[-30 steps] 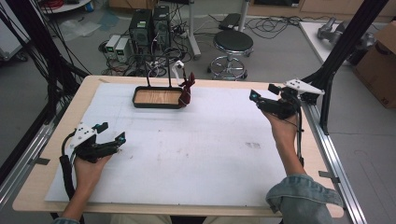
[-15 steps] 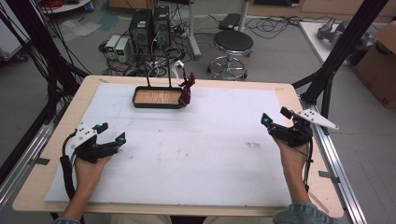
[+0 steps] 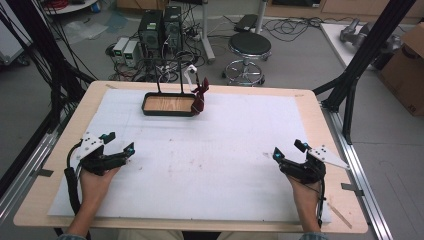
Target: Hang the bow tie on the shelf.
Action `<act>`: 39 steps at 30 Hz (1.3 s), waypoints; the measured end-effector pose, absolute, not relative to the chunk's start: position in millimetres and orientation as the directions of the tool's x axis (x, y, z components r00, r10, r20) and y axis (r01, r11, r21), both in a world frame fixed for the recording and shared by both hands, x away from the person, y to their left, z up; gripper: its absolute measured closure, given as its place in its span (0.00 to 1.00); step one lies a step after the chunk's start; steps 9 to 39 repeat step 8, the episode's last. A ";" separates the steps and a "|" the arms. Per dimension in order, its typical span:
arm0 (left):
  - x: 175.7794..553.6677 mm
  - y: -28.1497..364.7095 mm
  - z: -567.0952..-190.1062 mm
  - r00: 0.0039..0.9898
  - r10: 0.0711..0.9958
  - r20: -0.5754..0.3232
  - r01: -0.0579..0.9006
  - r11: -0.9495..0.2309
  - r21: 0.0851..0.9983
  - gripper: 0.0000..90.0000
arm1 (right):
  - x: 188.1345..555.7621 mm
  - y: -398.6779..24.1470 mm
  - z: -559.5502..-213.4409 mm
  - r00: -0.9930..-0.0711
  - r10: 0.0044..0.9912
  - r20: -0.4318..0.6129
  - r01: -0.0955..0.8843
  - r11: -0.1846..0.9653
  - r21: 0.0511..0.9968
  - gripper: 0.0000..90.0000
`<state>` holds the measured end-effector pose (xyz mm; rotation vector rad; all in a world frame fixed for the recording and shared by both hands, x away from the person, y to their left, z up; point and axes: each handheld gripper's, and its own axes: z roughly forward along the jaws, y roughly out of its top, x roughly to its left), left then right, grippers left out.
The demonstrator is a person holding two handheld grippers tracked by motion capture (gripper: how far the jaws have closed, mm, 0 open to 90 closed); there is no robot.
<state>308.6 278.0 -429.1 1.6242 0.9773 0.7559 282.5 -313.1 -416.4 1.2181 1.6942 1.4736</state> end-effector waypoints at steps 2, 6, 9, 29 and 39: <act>308.5 277.5 -429.2 0.465 0.885 0.002 0.223 -0.120 0.967 0.21 | 280.6 -312.6 -423.5 -0.410 0.903 0.129 0.265 -0.018 0.964 0.14; 308.6 278.6 -429.3 0.461 0.887 0.002 0.229 -0.122 0.966 0.21 | 278.6 -315.1 -429.3 -0.404 0.903 0.147 0.274 -0.035 0.961 0.14; 308.7 279.1 -429.4 0.460 0.888 0.000 0.235 -0.121 0.964 0.21 | 278.2 -316.0 -429.3 -0.406 0.902 0.144 0.273 -0.031 0.961 0.14; 308.7 279.1 -429.4 0.460 0.888 0.000 0.235 -0.121 0.964 0.21 | 278.2 -316.0 -429.3 -0.406 0.902 0.144 0.273 -0.031 0.961 0.14; 308.7 279.1 -429.4 0.460 0.888 0.000 0.235 -0.121 0.964 0.21 | 278.2 -316.0 -429.3 -0.406 0.902 0.144 0.273 -0.031 0.961 0.14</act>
